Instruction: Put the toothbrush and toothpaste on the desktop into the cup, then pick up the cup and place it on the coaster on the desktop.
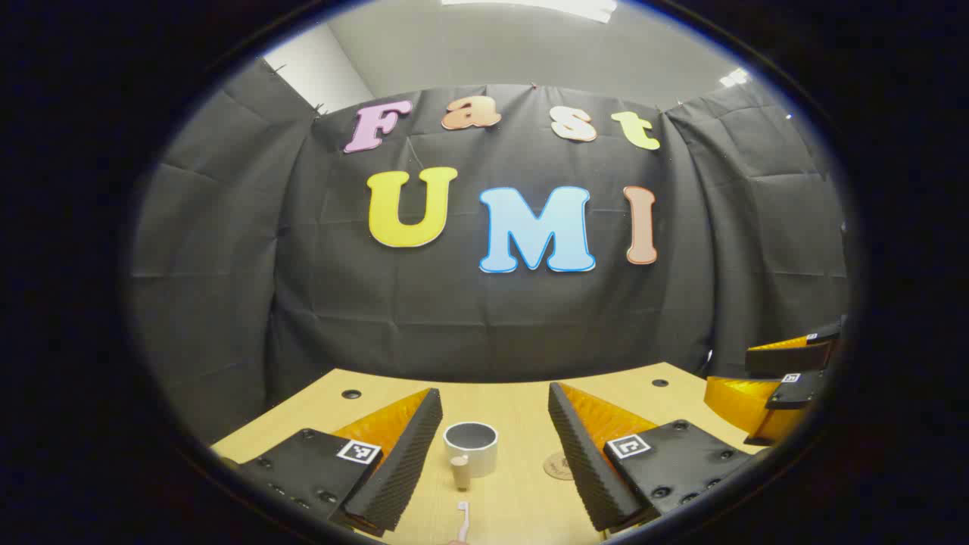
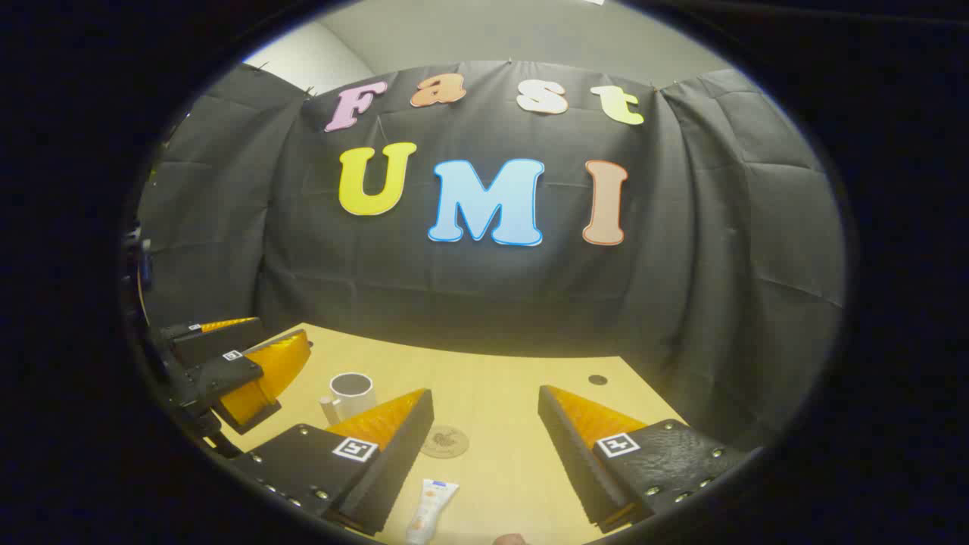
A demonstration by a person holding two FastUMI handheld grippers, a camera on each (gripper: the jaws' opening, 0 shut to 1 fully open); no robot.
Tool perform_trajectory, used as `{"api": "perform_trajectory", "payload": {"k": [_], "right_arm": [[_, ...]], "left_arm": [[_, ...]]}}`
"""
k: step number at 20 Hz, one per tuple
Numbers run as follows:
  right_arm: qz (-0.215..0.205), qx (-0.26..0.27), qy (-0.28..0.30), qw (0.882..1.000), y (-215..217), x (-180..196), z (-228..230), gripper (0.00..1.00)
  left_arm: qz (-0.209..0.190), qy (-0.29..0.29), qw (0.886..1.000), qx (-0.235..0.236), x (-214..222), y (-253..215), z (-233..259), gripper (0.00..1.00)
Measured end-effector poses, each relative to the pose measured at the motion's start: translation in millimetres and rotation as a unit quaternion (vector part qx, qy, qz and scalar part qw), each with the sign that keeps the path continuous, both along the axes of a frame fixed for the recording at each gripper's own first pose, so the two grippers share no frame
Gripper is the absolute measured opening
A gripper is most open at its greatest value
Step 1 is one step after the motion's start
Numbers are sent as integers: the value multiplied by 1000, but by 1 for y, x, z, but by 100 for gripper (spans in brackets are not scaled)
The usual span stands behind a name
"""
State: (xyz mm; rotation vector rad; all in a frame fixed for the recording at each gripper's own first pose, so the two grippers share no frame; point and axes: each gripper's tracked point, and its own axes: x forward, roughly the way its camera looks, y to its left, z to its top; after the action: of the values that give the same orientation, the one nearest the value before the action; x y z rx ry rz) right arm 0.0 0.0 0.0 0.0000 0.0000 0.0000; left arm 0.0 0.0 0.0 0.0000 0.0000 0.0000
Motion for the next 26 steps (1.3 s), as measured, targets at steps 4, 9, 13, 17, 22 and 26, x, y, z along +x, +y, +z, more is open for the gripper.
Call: {"api": "perform_trajectory", "payload": {"k": [4, 9, 13, 17, 22, 26], "right_arm": [[-1, 0, 1, 1000, -1, -2, -3, 89], [-3, -2, 3, 1000, -2, -3, -5, 89], [-4, -1, 3, 1000, -4, -4, -5, 89], [-3, 4, 4, 1000, -5, -3, -7, 89], [-1, 13, 26, 1000, -2, 0, -18, 89], [5, 25, 74, 997, 6, 4, -42, 89]], "left_arm": [[2, 2, 1000, 0, -1, 0, -2, 100], [5, 6, 1000, 0, -2, 0, -7, 100], [6, 8, 1000, -2, -2, -3, -7, 100], [6, 9, 1000, 1, -2, -6, -8, 93], [-8, 25, 1000, 12, 0, -12, -19, 93], [-22, 77, 997, 6, 0, -13, -49, 93]]}}
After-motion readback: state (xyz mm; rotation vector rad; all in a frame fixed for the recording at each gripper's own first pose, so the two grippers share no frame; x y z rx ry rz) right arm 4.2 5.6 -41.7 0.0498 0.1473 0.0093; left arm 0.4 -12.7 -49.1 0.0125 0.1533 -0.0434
